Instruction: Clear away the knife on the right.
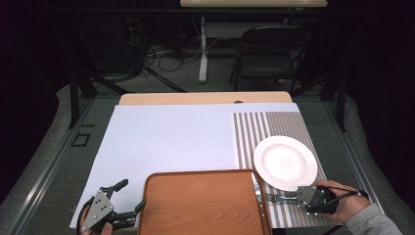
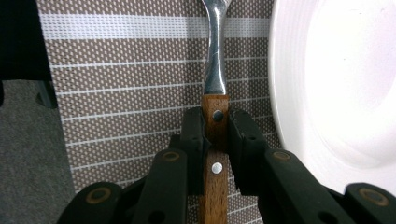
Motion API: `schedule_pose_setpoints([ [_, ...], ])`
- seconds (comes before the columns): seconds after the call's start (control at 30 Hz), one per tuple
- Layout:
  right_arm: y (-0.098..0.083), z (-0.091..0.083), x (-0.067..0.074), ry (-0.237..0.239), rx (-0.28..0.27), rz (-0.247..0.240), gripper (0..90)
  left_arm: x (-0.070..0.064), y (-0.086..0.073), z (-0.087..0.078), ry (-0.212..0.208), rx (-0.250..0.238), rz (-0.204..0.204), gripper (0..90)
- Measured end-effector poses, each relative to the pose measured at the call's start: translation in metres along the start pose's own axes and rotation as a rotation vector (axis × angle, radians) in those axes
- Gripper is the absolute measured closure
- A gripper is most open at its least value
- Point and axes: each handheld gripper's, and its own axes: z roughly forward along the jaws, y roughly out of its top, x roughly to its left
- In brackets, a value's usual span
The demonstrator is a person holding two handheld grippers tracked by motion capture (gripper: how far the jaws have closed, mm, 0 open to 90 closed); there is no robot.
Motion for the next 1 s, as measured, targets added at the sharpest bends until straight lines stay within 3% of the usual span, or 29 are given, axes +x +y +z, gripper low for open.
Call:
schedule_pose_setpoints([
  [0.47, 0.001, -0.007, -0.001, 0.028, -0.046, 0.069, 77.3, 0.0, 0.0, 0.0, 0.0, 0.001, 0.002, 15.6],
  [0.6, -0.001, -0.011, -0.002, 0.027, -0.082, 0.129, 77.3, 0.0, 0.0, 0.0, 0.001, 0.001, 0.001, 15.6],
  [0.87, -0.001, -0.019, -0.003, 0.002, -0.195, 0.312, 77.3, 0.0, 0.0, 0.0, 0.001, -0.001, 0.0, 15.6],
  [1.0, -0.001, -0.02, -0.004, -0.02, -0.227, 0.353, 77.3, 0.0, 0.0, 0.0, 0.0, 0.0, -0.001, 15.6],
])
